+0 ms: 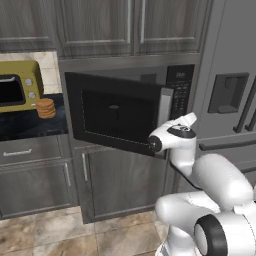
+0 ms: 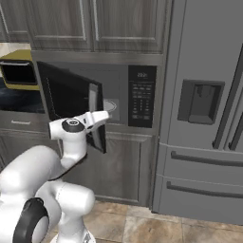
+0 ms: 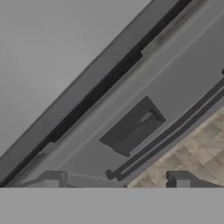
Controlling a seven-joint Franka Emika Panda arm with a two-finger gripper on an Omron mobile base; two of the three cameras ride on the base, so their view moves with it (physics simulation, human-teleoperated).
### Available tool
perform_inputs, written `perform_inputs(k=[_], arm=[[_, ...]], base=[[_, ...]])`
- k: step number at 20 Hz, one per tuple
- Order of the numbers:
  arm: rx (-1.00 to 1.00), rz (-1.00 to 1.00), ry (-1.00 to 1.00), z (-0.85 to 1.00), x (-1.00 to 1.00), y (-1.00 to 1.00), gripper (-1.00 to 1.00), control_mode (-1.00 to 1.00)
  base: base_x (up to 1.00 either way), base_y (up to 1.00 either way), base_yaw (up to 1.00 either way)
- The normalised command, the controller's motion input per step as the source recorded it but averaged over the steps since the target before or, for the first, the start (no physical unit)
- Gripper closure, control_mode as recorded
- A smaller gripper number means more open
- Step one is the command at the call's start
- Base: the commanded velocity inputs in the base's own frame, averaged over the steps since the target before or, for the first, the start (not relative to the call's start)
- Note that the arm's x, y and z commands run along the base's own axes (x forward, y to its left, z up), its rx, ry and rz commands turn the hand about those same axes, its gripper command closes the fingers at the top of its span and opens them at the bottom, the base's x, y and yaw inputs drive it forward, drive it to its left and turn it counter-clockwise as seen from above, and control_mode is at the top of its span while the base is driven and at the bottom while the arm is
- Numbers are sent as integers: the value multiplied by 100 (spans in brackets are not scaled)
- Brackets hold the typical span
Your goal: Pick the mug from the counter and place it inside the microwave. Then close the microwave.
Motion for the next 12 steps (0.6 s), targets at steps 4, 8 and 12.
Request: perform_inputs(k=[4, 8, 12], arm=[[0, -12, -6, -5, 66, -8, -100, -100], [0, -15, -3, -1, 63, -1, -100, -100], [0, -16, -3, -5, 68, -1, -100, -100]], base=[[0, 0, 0], [0, 0, 0], [0, 0, 0]])
